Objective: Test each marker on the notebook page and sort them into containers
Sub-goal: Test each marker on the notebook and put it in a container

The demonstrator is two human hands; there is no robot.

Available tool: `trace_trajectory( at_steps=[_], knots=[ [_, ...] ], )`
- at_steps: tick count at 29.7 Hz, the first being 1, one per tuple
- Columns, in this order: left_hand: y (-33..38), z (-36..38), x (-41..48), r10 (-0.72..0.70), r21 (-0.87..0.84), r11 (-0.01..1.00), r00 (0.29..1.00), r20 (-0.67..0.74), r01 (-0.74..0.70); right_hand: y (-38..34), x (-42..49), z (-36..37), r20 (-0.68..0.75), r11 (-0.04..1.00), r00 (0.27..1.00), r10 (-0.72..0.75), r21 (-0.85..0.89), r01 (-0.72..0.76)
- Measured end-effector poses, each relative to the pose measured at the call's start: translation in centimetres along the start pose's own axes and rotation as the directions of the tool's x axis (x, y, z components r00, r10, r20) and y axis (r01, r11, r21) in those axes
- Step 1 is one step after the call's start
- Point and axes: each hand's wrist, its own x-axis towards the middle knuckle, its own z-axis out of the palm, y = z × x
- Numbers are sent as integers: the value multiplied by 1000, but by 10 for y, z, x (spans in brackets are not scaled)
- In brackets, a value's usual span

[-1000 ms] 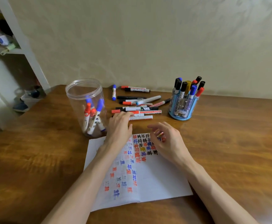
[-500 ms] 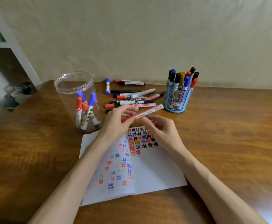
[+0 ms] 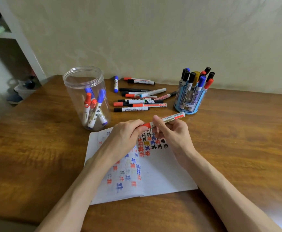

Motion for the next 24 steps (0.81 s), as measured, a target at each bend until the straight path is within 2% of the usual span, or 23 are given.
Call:
trace_trajectory(
  at_steps=[3,5,7,9,10,11,15,18,22,24],
  knots=[
    [4,-1,-3,-22,-61,998,999,44,25,-5,-2,2,32,1000,999,-12,-15,12],
    [-1,-9,-3,-72,-95,992,995,69,79,-9,0,-8,1,999,1000,-27,32,27],
    [-16,-22,-6,-147,-106,983,988,49,151,-13,8,-35,-146,993,989,-36,110,53],
    [-27,-33,-8,-155,-102,983,988,-20,153,-16,16,-58,-283,988,959,-22,138,64],
    [-28,-34,-10,-150,-116,982,988,-26,146,-15,17,-61,-307,989,952,4,139,41],
    [-25,-31,-10,-144,-127,982,990,-11,142,-15,17,-57,-299,993,954,31,120,6],
    [-17,-19,-9,-114,-116,986,992,46,118,-13,5,-29,-115,991,985,131,29,-128],
    [-18,-21,-11,-96,-72,993,995,22,97,-17,-6,-23,-81,981,979,189,-24,-191],
    [-17,-19,-11,-62,-26,998,998,-28,61,-10,-24,-16,-46,974,978,205,-93,-208],
    [-16,-19,-11,-46,-21,999,998,-35,45,-6,-31,-11,-54,976,987,151,-151,-157]
  ],
)
